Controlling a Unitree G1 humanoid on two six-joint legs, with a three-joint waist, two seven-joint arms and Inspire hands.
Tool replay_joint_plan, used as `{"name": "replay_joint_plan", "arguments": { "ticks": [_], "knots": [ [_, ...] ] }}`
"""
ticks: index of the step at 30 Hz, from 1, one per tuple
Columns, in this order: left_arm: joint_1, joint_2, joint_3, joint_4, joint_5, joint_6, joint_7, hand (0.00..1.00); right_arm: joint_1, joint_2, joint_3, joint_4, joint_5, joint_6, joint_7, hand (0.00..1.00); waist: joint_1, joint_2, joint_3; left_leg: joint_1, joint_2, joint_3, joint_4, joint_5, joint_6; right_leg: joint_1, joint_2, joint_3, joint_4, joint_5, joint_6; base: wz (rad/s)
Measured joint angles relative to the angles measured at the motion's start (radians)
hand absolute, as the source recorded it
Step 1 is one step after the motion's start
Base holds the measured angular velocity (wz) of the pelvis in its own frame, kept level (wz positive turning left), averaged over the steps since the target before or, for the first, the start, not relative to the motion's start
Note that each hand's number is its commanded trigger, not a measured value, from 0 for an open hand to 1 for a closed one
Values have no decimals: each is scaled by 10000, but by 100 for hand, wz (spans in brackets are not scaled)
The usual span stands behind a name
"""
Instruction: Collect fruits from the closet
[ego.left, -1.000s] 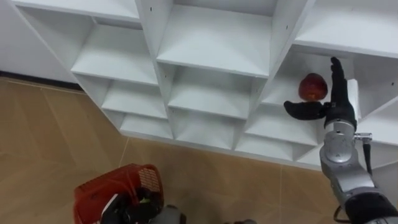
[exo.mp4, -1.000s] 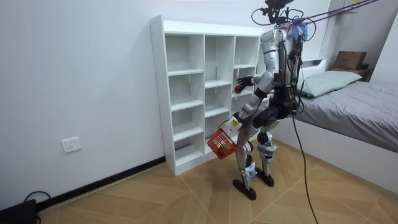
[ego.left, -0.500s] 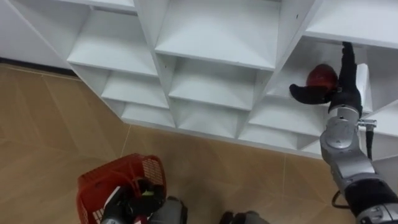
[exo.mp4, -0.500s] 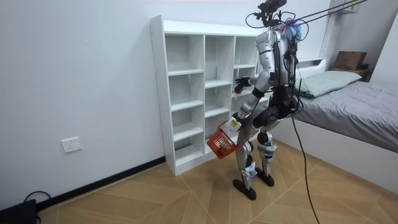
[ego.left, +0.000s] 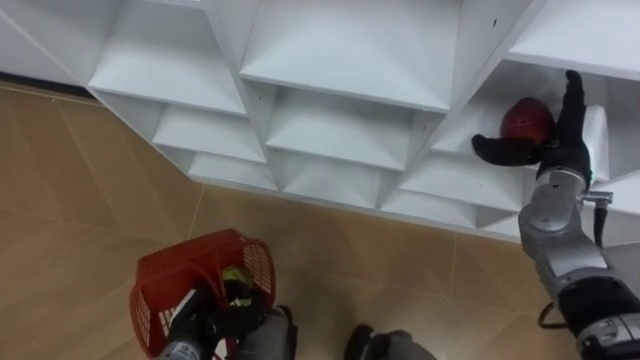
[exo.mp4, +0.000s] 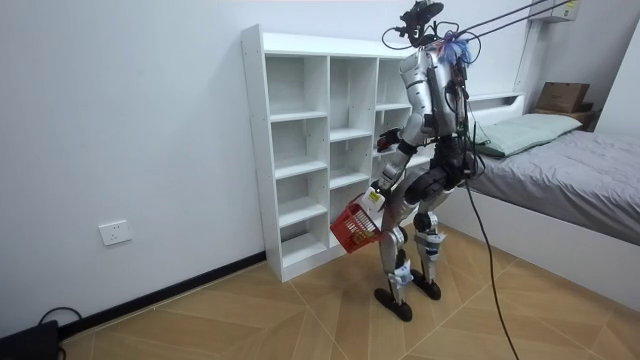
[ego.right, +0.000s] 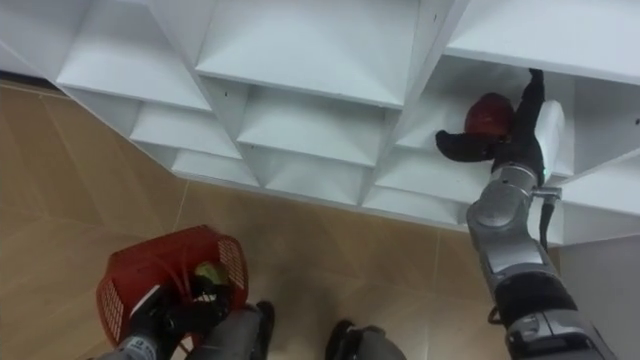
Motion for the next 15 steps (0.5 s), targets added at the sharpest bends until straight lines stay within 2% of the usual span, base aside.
{"name": "replay_joint_plan", "arguments": {
  "ticks": [9,15],
  "knots": [
    [-300,6,-221,-35,-25,304,252,100,-256,-229,7,-7,116,234,168,0,27,-5,2,-167,-7,97,-115,88,33,-222,-24,72,-1,75,17,0],
    [-316,31,-327,-77,-54,332,269,100,-293,-284,24,-18,186,275,470,0,11,-24,10,-216,4,156,-124,111,49,-309,-24,122,-21,116,24,-3]
  ]
}}
